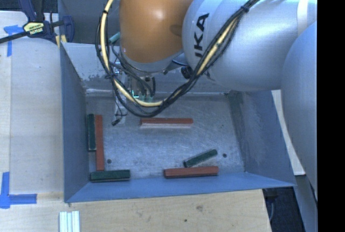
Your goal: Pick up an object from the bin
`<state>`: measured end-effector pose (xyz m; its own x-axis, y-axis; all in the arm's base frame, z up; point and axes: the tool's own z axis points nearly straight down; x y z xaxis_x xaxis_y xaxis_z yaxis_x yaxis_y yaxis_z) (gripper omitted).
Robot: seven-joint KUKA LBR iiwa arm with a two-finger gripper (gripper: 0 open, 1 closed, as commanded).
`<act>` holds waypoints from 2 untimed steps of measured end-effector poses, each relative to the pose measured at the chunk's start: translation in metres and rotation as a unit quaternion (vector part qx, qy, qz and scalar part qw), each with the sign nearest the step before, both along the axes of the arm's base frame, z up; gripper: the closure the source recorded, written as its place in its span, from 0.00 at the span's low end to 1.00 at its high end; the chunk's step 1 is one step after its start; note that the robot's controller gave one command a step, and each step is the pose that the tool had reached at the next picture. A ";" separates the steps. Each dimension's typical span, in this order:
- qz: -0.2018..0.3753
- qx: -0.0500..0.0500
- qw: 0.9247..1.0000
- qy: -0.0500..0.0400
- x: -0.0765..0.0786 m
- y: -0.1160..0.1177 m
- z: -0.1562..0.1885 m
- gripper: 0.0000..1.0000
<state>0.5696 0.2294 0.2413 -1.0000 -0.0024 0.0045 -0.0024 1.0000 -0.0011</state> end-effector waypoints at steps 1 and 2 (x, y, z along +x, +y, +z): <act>0.033 -0.001 0.999 0.000 0.058 -0.045 -0.105 0.00; 0.095 -0.001 0.995 0.000 0.031 -0.141 -0.167 0.00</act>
Offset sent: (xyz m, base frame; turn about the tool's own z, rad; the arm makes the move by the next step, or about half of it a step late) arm 0.0577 -0.0414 -0.0997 -0.0684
